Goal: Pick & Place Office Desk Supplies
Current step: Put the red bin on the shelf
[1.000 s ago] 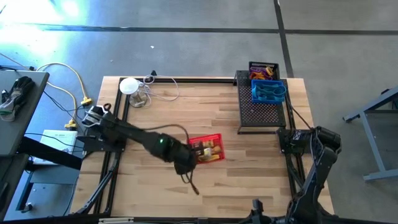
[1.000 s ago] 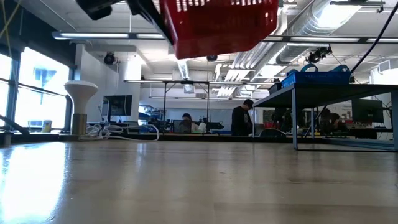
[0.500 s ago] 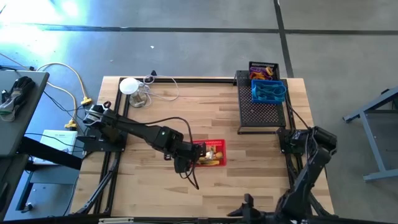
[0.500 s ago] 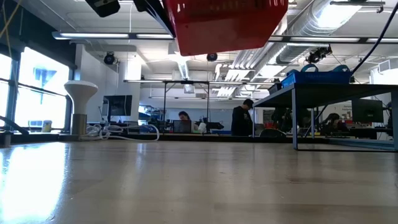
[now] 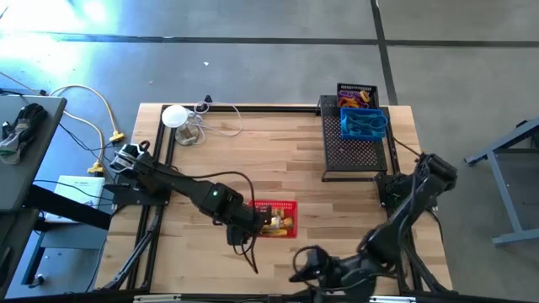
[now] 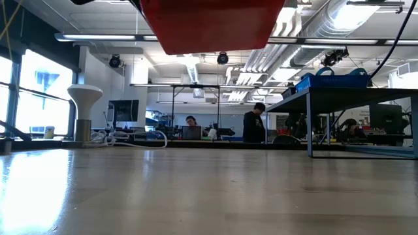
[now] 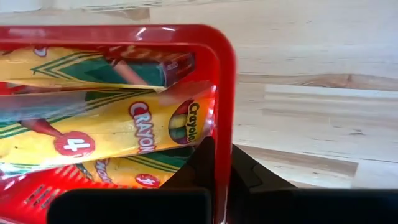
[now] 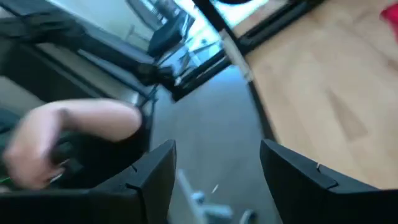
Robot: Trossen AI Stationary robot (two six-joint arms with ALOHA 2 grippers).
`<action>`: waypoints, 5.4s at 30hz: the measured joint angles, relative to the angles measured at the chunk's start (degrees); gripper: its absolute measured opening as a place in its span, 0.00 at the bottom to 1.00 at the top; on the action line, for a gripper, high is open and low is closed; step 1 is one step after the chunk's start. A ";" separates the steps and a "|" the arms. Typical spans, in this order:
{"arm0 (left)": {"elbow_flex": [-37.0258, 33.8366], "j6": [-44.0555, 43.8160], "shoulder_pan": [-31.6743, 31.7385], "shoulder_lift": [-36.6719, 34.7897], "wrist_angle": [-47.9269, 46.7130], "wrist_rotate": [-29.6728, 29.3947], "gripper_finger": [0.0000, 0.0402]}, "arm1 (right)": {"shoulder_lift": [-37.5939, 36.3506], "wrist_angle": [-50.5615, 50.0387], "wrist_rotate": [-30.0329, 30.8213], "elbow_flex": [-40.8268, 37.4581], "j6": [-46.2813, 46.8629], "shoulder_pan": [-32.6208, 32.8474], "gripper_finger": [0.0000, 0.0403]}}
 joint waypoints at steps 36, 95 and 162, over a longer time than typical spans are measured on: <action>-0.04 -7.80 -7.54 0.04 -0.74 -0.98 0.00 | -1.67 -31.03 -21.31 -0.07 28.71 -20.94 0.53; -0.09 -21.42 -13.40 0.44 7.86 -15.76 0.34 | -1.59 -32.01 -28.85 -0.07 26.16 -21.90 0.01; 0.26 -30.48 -9.53 -2.23 3.45 -4.03 0.33 | -1.59 -31.20 -31.94 -0.07 23.38 -25.44 0.01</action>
